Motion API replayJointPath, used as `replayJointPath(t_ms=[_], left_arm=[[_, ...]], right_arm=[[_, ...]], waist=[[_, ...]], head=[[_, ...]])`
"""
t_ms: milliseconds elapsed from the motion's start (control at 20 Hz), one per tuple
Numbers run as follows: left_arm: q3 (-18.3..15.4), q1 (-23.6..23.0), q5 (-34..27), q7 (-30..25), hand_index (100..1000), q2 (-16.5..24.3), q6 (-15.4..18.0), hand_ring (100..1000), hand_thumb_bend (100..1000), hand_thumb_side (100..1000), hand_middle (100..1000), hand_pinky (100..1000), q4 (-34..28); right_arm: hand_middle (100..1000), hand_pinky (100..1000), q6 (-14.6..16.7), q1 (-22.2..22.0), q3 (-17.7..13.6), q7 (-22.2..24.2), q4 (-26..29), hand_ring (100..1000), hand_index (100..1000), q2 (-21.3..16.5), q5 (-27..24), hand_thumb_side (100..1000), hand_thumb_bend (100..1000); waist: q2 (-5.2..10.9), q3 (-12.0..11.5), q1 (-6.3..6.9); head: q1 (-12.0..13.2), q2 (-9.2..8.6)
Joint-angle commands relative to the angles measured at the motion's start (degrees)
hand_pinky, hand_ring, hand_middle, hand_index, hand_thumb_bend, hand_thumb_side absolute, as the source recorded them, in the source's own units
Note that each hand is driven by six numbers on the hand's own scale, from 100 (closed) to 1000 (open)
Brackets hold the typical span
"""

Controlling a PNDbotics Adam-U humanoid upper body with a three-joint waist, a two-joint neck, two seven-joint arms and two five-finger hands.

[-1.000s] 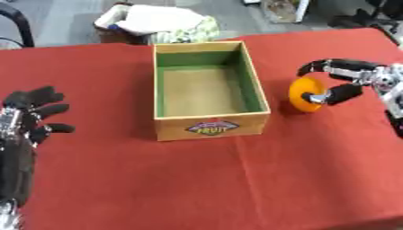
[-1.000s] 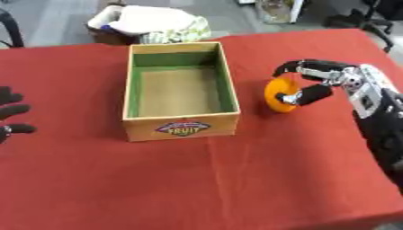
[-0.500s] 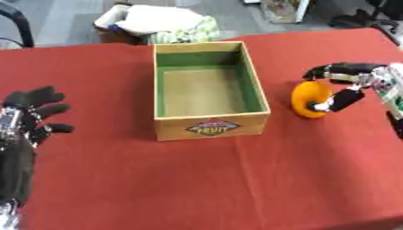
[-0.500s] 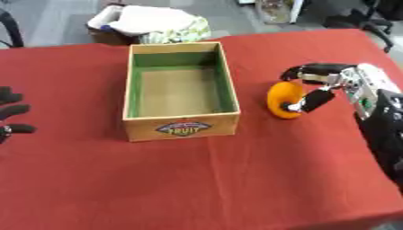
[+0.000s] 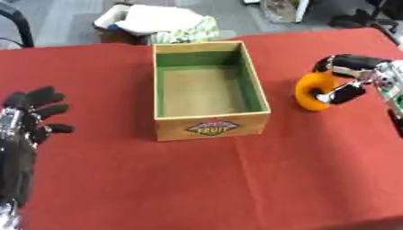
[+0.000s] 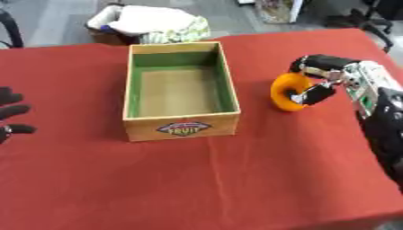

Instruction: Pick up objects on the table and place them in the box.

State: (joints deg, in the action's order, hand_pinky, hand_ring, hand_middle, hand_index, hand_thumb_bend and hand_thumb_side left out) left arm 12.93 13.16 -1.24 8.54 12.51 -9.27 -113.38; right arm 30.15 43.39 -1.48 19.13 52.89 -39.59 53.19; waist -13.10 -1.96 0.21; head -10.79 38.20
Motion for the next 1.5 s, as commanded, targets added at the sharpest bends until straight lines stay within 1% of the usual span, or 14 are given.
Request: replayJointPath(t_ms=[50, 200, 300, 550, 800, 1150, 1250, 1500], left_arm=[[-0.08, 0.34, -0.17, 0.08, 839, 0.15, -0.01, 777, 127, 1000, 738, 616, -1.21], [-0.06, 0.34, -0.2, 0.05, 839, 0.16, 0.0, 777, 127, 1000, 738, 616, -1.21], [-0.05, 0.32, -0.21, 0.03, 839, 0.17, -0.01, 777, 127, 1000, 738, 616, -1.21], [0.06, 0.24, -0.26, -0.1, 840, 0.22, -0.05, 777, 127, 1000, 739, 617, -1.19], [0.22, 0.25, -0.34, -0.33, 840, 0.21, -0.12, 777, 125, 1000, 739, 617, -1.2], [0.48, 0.28, -0.49, -0.67, 840, 0.09, -0.25, 777, 124, 1000, 739, 617, -1.21], [0.57, 0.28, -0.56, -0.77, 840, 0.02, -0.29, 777, 124, 1000, 739, 617, -1.21], [0.82, 0.41, -0.72, -1.06, 840, -0.13, -0.34, 777, 123, 1000, 739, 618, -1.21]], right_arm=[[551, 841, 0.16, 0.9, -0.87, -5.38, 2.43, 632, 148, -2.41, 0.14, 233, 100], [531, 828, 0.65, 1.39, -0.68, -8.52, 3.58, 608, 143, -2.42, -1.23, 225, 100], [525, 825, 1.0, 2.04, -0.52, -9.62, 4.57, 607, 143, -2.35, -2.42, 221, 100], [527, 822, 1.59, 5.32, 0.1, -10.18, 6.95, 611, 149, -1.55, -5.35, 213, 100], [531, 819, 1.67, 9.9, 0.97, -10.99, 8.04, 617, 155, 1.44, -7.1, 205, 100], [539, 816, 2.35, 15.29, 3.12, -11.82, 6.01, 624, 164, 7.26, -5.34, 204, 100], [544, 817, 3.26, 16.45, 3.71, -11.91, 5.01, 628, 168, 9.06, -4.88, 205, 100], [545, 817, 3.58, 18.85, 4.35, -12.43, 1.88, 629, 171, 13.44, -1.26, 206, 100]], waist=[[0.93, 0.06, -0.11], [0.94, 0.04, -0.13], [0.97, 0.03, -0.14], [1.18, -0.01, -0.18], [1.45, -0.15, -0.07], [1.79, -0.57, 0.14], [1.85, -0.67, 0.2], [1.99, -0.77, 0.54]], head=[[-0.11, -0.42], [-0.16, -0.41], [-0.22, -0.39], [-0.45, -0.29], [-0.78, -0.21], [-1.39, 0.01], [-1.55, 0.07], [-1.93, 0.1]])
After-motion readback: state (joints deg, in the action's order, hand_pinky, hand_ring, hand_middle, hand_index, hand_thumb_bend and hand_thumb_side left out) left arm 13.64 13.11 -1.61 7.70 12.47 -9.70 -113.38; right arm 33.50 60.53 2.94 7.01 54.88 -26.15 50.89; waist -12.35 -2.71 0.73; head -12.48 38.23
